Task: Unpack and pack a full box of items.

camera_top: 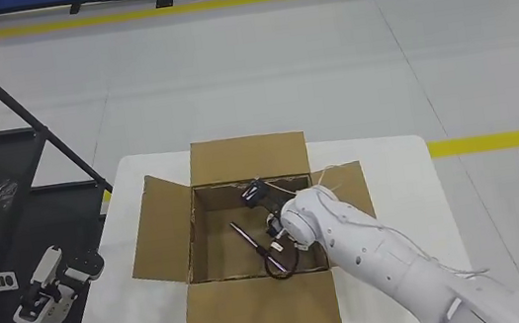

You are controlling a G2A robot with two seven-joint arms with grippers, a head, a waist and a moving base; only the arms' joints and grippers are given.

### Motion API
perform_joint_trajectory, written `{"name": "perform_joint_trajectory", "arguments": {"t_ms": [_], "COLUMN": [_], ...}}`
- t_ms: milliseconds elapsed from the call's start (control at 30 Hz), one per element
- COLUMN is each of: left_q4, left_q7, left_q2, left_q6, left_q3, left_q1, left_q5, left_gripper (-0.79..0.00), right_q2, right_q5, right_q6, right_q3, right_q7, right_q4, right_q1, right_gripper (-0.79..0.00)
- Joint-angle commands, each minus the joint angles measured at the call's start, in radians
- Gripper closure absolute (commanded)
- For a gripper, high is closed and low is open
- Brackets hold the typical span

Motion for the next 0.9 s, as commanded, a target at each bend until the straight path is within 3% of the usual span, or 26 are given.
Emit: {"name": "perform_joint_trajectory", "arguments": {"t_ms": [0, 200, 400, 700, 867], "left_q4": [0.0, 0.0, 0.0, 0.0, 0.0], "left_q7": [0.0, 0.0, 0.0, 0.0, 0.0], "left_q2": [0.0, 0.0, 0.0, 0.0, 0.0], "left_q6": [0.0, 0.0, 0.0, 0.0, 0.0], "left_q3": [0.0, 0.0, 0.0, 0.0, 0.0], "left_q1": [0.0, 0.0, 0.0, 0.0, 0.0], "left_q5": [0.0, 0.0, 0.0, 0.0, 0.0], "left_gripper": [-0.785, -0.785, -0.785, -0.785, -0.785], "right_q2": [-0.005, 0.005, 0.071, 0.2, 0.245], "right_q5": [0.006, -0.006, -0.099, -0.38, -0.488], "right_q6": [-0.015, -0.028, 0.007, 0.135, 0.194], "right_q3": [0.006, 0.044, 0.137, 0.435, 0.651], "right_q7": [-0.013, 0.007, 0.12, 0.279, 0.282], "right_q4": [0.01, -0.076, -0.343, -0.891, -1.116], "right_q1": [0.004, -0.003, -0.078, -0.366, -0.554], "right_gripper": [-0.006, 0.0, 0.0, 0.0, 0.0]}}
